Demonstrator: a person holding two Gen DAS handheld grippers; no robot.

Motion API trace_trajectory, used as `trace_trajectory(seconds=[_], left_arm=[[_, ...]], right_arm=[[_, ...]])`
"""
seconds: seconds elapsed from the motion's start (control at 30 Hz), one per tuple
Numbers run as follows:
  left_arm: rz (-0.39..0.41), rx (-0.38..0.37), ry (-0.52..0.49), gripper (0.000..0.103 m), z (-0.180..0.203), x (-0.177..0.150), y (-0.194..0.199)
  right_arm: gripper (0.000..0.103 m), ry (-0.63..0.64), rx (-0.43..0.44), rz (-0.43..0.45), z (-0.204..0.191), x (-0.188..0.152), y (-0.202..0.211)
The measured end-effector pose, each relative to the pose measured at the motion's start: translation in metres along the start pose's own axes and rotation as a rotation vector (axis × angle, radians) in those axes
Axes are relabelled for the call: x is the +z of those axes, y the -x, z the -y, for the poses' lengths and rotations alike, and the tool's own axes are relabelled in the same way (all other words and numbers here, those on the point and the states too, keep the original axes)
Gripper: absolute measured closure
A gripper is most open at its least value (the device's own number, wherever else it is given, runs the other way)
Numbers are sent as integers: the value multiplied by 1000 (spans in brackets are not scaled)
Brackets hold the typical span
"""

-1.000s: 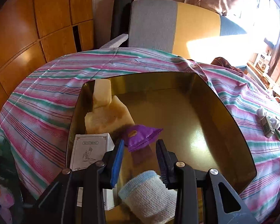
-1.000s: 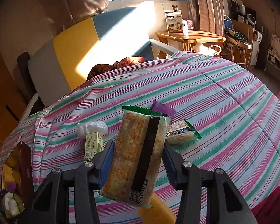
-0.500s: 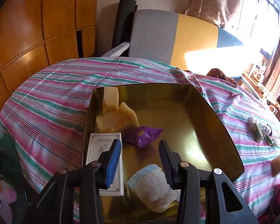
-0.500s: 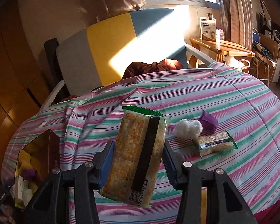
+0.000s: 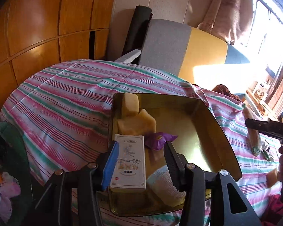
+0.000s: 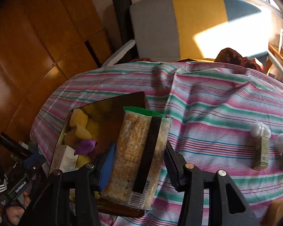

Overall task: Organize objects
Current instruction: 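Drop the purple packet into the tray with the left gripper while the right carries crackers, then release the cracker packet into the tray with the right gripper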

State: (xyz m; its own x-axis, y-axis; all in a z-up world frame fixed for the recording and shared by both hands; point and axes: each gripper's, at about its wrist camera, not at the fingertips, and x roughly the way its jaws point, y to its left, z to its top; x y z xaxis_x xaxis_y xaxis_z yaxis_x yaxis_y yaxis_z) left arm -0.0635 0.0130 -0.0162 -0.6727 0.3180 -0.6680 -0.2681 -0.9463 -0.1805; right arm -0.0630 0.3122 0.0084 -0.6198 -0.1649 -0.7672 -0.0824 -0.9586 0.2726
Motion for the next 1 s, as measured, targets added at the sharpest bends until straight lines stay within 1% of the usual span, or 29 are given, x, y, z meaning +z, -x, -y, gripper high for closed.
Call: trace_trajectory(seconds=[0.1,0.2,0.3,0.37,0.4,0.43,0.5,0.57,0.63,0.67,0.73,0.87,0.93,1.0], left_arm=[[19,21,32,46,-17,1,7],[19,46,60,45,-32,-2,9],[2,64,88,45,-45,-8,7],[-8,70,97,45,-51,-12,7],[-12,73,102,43,-54,-14,7],[-13,75,106,42,-55,-14,7],[-10,81,110,36,-56,-15,7],[-8,80,109,35,-56,-15,8],[-5,75,101,33,-53,-14,8],[-3,76,94,32,-51,-14,9],[6,72,82,31,-46,-13,11],[14,69,56,28,-37,-11,14],[14,66,44,27,-33,-11,15],[16,61,32,26,-28,-10,17]], right_arm=[[53,58,6,-80,-33,1,-39],[53,88,-39,-154,-56,-3,-76],[53,94,-74,-227,-72,-7,-110],[52,95,-57,-269,-81,-11,-125],[52,89,-34,-282,-86,-13,-128],[52,82,7,-290,-90,-15,-130],[48,80,70,-318,-97,-21,-132],[46,87,92,-308,-100,-25,-129],[39,85,107,-286,-97,-27,-122],[37,89,102,-270,-96,-28,-118],[30,109,93,-227,-94,-28,-106],[27,140,59,-144,-90,-29,-77],[22,150,35,-112,-90,-29,-68],[21,150,22,-83,-85,-31,-57]])
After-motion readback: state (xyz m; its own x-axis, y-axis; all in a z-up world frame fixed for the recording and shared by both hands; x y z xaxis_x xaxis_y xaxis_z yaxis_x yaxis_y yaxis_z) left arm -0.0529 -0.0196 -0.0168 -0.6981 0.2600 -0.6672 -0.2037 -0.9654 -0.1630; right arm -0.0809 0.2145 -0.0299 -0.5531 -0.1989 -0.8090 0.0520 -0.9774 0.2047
